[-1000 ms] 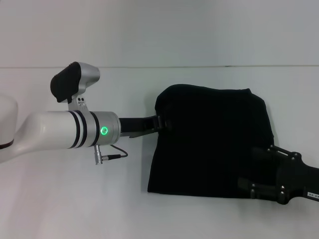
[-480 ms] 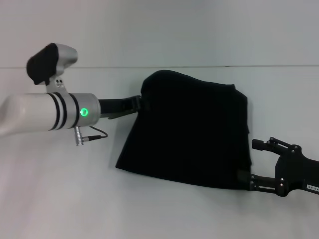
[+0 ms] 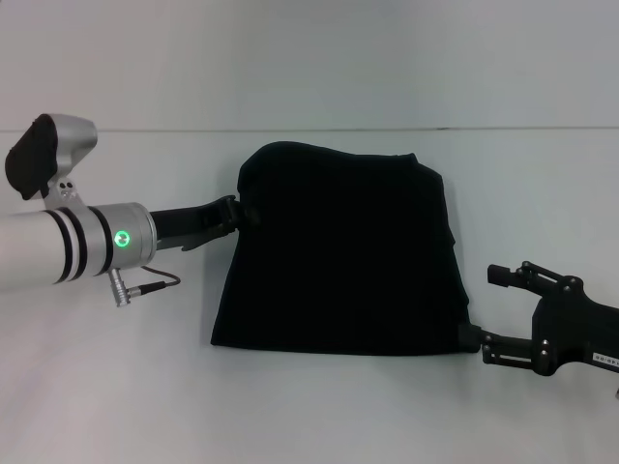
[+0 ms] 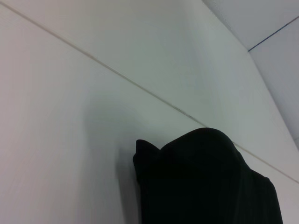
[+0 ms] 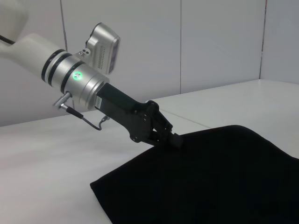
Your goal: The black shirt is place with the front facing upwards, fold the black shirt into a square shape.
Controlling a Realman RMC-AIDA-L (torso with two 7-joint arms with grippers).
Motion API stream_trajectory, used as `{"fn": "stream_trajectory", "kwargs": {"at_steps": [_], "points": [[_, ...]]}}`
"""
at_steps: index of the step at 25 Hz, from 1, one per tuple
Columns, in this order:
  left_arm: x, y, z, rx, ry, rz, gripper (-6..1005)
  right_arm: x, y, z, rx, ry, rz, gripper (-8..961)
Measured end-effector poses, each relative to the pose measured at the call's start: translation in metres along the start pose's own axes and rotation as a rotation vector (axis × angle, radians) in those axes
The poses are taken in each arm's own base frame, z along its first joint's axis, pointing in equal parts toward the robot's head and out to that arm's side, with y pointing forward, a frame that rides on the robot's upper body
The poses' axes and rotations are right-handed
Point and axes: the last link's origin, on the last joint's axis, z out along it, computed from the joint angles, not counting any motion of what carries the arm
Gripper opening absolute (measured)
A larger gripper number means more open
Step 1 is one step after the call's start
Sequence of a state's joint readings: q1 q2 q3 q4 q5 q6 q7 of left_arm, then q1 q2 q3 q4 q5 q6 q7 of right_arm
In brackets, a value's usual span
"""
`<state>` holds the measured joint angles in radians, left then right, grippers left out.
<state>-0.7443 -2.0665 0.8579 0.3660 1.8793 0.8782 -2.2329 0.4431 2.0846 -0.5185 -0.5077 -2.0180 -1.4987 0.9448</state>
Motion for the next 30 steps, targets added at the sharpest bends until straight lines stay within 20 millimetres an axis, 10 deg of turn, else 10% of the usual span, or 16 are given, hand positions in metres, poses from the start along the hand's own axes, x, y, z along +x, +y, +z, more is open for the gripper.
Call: {"fn": "stream_trajectory", "kwargs": {"at_steps": [13,21,30], "points": [[0.000,0.008,-0.013,-0.088,-0.015,0.167,193,-0.003,-0.004,0.000,0.033,-0.028,0.008,931],[0.005,0.008,-0.077,-0.242,0.077,0.575,493,-0.011,-0.012,0.000,0.091,-0.094,0.021,931],[-0.058,0.018,-0.113,-0.529,0.058,0.884,787,-0.012,-0.005,0.007,0.059,-0.105,-0.060,931]]}}
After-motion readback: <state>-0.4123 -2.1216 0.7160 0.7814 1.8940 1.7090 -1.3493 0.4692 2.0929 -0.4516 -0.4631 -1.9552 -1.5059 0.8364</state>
